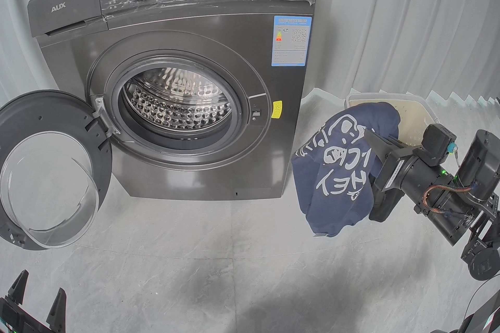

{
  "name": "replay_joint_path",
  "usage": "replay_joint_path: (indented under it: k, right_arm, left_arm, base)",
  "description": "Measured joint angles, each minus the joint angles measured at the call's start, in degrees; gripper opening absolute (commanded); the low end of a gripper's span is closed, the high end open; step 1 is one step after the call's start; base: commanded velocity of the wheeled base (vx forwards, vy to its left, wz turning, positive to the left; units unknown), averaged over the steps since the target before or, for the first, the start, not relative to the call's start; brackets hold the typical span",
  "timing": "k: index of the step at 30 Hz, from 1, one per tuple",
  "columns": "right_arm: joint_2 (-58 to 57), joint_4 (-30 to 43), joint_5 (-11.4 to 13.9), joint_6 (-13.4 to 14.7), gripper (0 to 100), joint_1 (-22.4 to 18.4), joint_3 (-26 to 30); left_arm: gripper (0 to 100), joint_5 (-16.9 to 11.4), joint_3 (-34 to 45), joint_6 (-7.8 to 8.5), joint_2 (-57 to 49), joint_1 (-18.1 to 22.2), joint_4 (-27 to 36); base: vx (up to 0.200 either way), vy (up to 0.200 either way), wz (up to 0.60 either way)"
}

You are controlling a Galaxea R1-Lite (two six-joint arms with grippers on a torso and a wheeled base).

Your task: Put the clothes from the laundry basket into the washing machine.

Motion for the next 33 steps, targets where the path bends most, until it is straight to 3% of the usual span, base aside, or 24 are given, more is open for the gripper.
replay_joint_path:
  k: [6,15,24,33]
  right_arm:
    - [0.0,0.0,0.0,0.0,0,0.0,0.2]
    - [0.0,0.0,0.0,0.0,0,0.0,0.2]
    - [0.2,0.0,0.0,0.0,0,0.0,0.5]
    - [0.4,-0.1,0.0,0.0,0,0.0,0.7]
  left_arm:
    - [100,0.0,0.0,-0.01,0.0,0.0,0.0]
    - [100,0.0,0.0,-0.01,0.0,0.0,0.0]
    - [100,0.0,0.0,-0.01,0.0,0.0,0.0]
    - [100,0.0,0.0,-0.01,0.0,0.0,0.1]
  base:
    - [0.000,0.000,0.00]
    - [-0.200,0.000,0.00]
    - [0.000,0.000,0.00]
    - [0.000,0.200,0.00]
